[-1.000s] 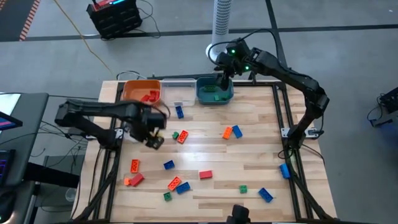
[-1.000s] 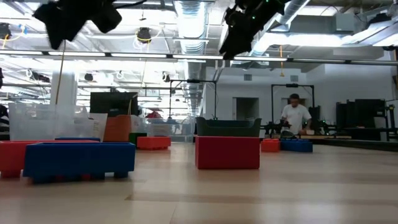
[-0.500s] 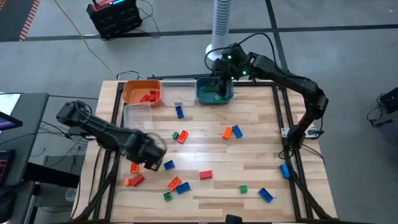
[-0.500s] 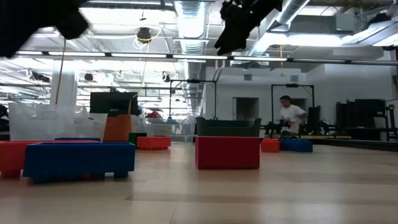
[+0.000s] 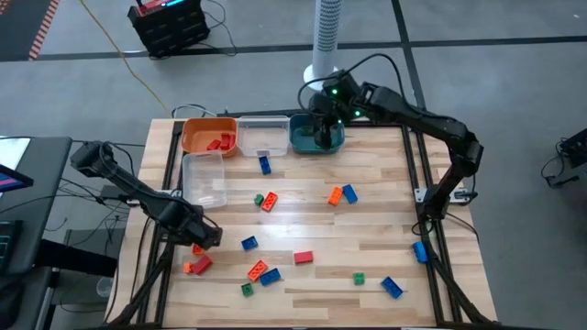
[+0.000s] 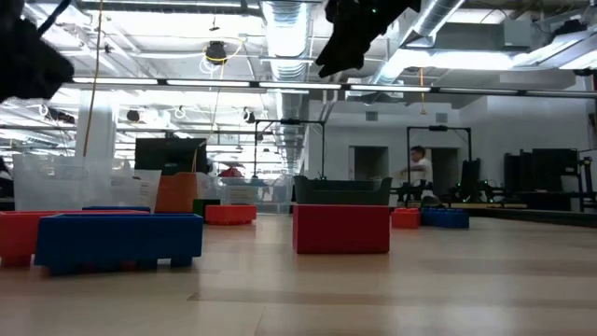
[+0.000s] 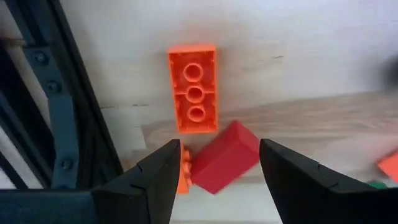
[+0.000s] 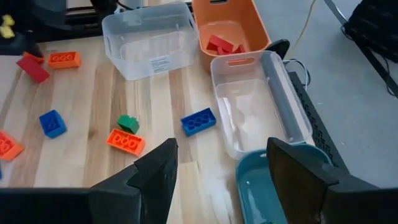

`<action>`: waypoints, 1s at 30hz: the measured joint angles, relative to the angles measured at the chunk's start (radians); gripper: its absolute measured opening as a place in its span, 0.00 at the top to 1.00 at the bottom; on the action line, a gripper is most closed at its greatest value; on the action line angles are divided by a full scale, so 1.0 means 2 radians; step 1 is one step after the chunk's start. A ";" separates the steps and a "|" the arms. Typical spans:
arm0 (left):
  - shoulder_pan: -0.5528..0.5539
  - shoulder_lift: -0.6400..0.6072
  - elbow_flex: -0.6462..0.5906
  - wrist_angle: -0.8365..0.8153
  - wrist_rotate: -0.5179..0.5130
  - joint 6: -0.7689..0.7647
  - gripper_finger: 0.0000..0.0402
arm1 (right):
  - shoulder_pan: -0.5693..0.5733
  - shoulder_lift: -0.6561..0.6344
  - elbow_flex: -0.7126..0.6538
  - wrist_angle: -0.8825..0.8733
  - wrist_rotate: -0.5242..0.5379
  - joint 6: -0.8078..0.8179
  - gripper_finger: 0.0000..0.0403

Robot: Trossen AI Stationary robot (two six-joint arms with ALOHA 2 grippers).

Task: Sort blocks
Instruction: Put the orange game piece into the top transparent bin

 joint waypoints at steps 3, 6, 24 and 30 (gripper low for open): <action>0.003 -0.001 -0.024 0.023 -0.002 -0.007 0.46 | 0.006 0.000 0.000 0.000 0.000 0.002 0.37; 0.003 -0.001 -0.043 0.034 -0.006 -0.019 0.44 | 0.010 0.000 0.000 0.000 0.000 0.002 0.37; 0.009 0.004 -0.117 0.112 -0.018 -0.028 0.42 | 0.014 0.000 0.000 0.007 0.000 0.015 0.37; 0.014 0.004 -0.123 0.112 -0.018 0.013 0.50 | 0.013 0.000 0.000 0.009 0.000 0.015 0.37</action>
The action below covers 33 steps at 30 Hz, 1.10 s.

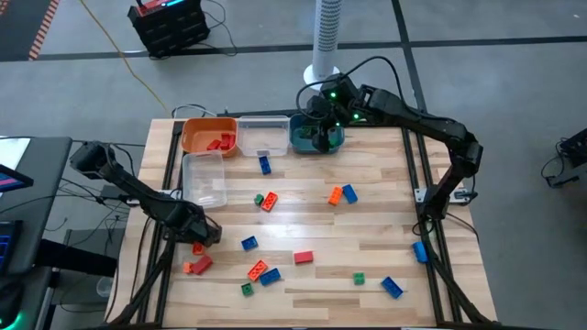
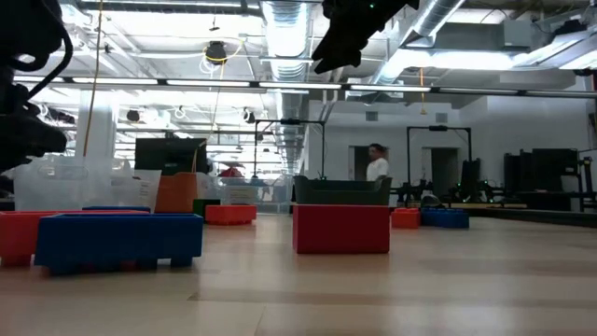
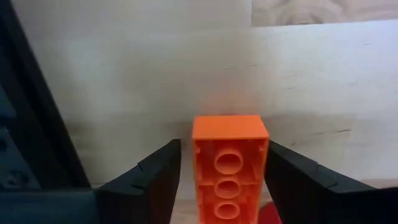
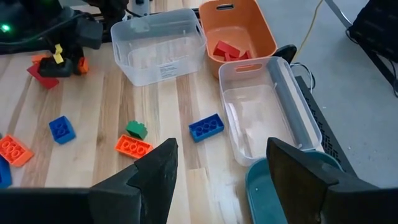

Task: Sort blocks
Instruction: Put the orange game piece into the top transparent bin

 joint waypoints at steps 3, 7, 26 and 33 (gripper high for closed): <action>0.000 0.000 -0.005 0.002 0.000 0.017 0.60 | 0.000 0.000 0.000 0.004 0.000 0.000 0.37; 0.000 -0.001 -0.004 0.003 0.000 0.020 0.68 | 0.000 0.000 0.000 0.004 0.000 0.000 0.37; 0.113 -0.122 0.130 -0.196 -0.247 0.101 0.68 | 0.005 0.000 0.000 0.030 0.000 0.000 0.37; 0.256 -0.165 0.133 -0.168 -0.258 0.250 0.68 | 0.028 0.001 0.000 0.025 0.000 0.000 0.37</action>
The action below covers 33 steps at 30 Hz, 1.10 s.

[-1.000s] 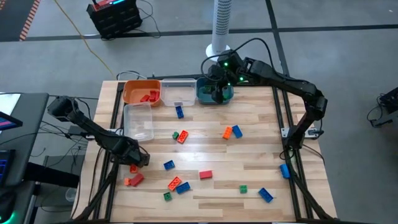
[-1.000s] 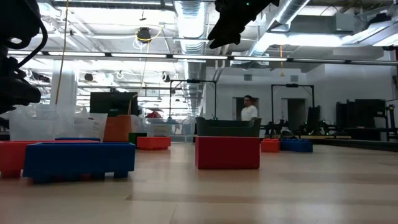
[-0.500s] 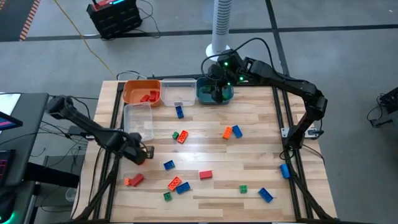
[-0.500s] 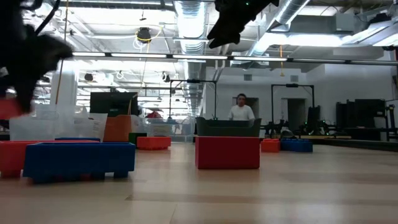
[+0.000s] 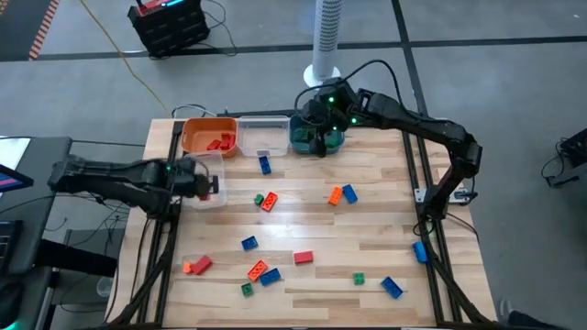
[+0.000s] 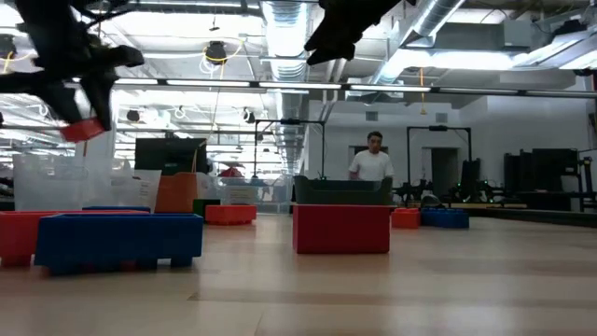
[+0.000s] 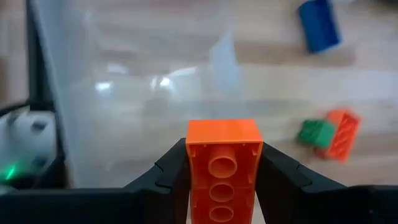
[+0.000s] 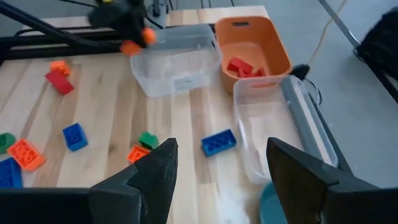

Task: Sort blocks
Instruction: Put the orange game piece into the top transparent bin

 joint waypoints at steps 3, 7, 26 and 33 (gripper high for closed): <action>0.067 -0.002 0.000 0.064 0.005 0.084 0.68 | 0.010 0.003 0.000 0.003 0.000 0.000 0.37; 0.157 0.017 0.000 0.145 0.038 0.194 0.68 | 0.015 0.004 0.000 0.002 0.000 -0.001 0.37; 0.386 0.283 0.108 0.382 0.211 0.491 0.68 | -0.030 -0.004 0.000 -0.031 0.002 0.034 0.37; 0.404 0.405 0.190 0.371 0.207 0.558 0.68 | -0.030 -0.004 0.000 -0.033 0.002 0.049 0.37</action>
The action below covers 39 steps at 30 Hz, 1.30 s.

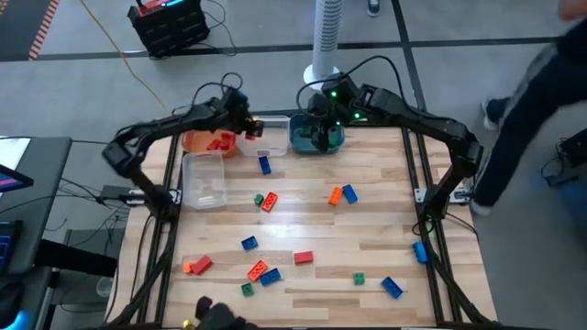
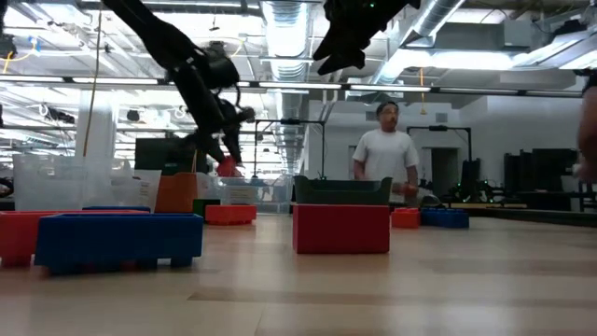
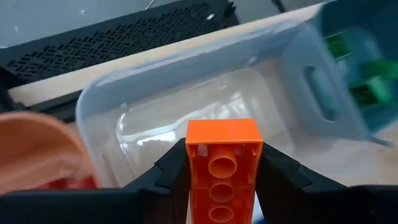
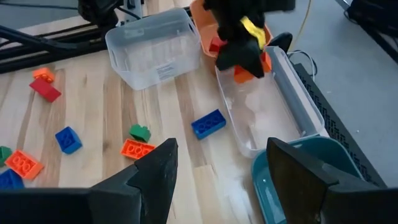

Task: Sort blocks
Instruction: Put the orange game piece into the top transparent bin, then put the blue game piece into the bottom transparent bin

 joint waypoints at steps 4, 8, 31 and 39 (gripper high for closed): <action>0.002 0.050 0.041 -0.046 -0.001 0.010 0.64 | 0.000 0.000 0.000 -0.006 0.001 0.011 0.37; 0.002 0.078 0.086 -0.109 -0.002 0.053 0.50 | -0.001 0.000 0.000 -0.008 0.011 0.017 0.37; -0.193 0.085 0.224 -0.341 -0.025 -0.038 0.45 | -0.070 0.000 0.000 -0.046 0.018 -0.027 0.37; -0.276 0.085 0.162 -0.258 -0.142 -0.256 0.46 | -0.074 -0.001 0.000 -0.045 0.010 -0.053 0.37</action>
